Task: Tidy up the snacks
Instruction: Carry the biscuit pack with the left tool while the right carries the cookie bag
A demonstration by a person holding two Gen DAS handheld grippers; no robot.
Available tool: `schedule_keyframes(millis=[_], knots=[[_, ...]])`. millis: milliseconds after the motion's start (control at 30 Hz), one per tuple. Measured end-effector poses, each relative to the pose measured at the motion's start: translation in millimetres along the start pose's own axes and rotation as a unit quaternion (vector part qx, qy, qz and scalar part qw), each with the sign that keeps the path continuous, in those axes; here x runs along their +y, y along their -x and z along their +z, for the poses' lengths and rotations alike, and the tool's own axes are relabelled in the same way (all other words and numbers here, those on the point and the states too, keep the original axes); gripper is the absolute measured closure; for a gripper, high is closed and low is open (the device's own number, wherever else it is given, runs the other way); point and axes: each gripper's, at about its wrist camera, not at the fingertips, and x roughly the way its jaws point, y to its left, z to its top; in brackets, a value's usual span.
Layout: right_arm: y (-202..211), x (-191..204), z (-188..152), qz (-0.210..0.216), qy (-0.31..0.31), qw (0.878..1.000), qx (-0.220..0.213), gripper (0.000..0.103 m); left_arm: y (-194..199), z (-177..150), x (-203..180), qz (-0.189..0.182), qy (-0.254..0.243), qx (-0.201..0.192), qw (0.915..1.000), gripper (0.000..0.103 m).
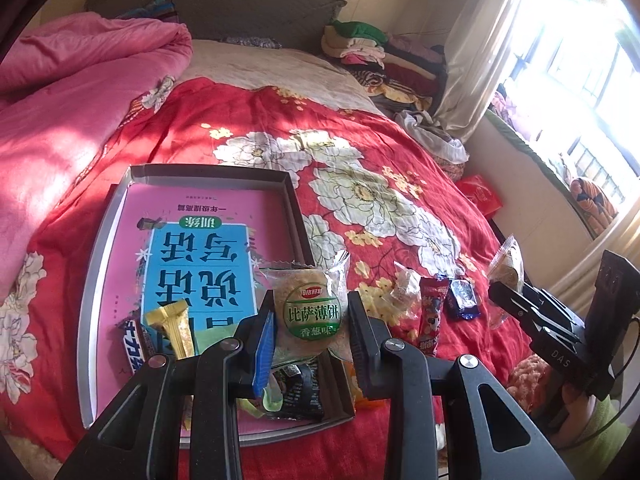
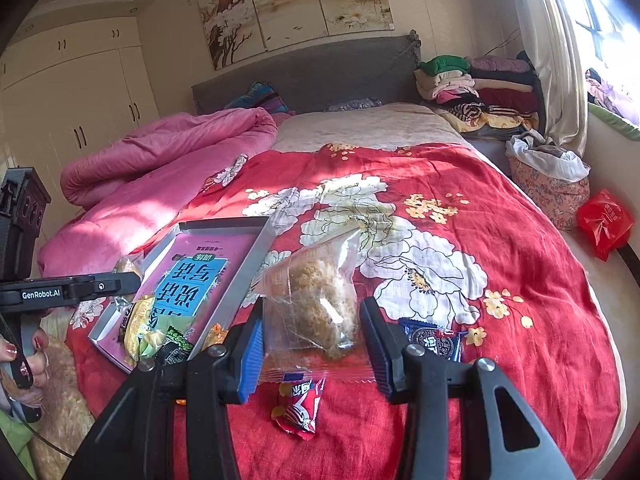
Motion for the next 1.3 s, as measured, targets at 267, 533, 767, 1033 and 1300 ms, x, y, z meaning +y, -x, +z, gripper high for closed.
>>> schedule_keyframes(millis=[267,533,767,1033,1300], knots=[[0,6,0,0.010,0.003,1.000,0.002,0.057,14,6,26,0.020,0.025,-0.018,0.9993,0.069],[0,21,-2,0.028,0.015,0.999,0.003,0.057,29,10,47,0.035,0.045,-0.035,0.9978,0.069],[1,36,-2,0.046,0.023,0.999,0.001,0.057,40,8,59,0.048,0.054,-0.040,0.9966,0.069],[3,51,1,0.058,0.029,0.998,-0.005,0.057,54,7,75,0.061,0.070,-0.054,0.9942,0.069],[2,70,5,0.075,0.040,0.996,-0.004,0.057,65,5,83,0.069,0.073,-0.063,0.9929,0.069]])
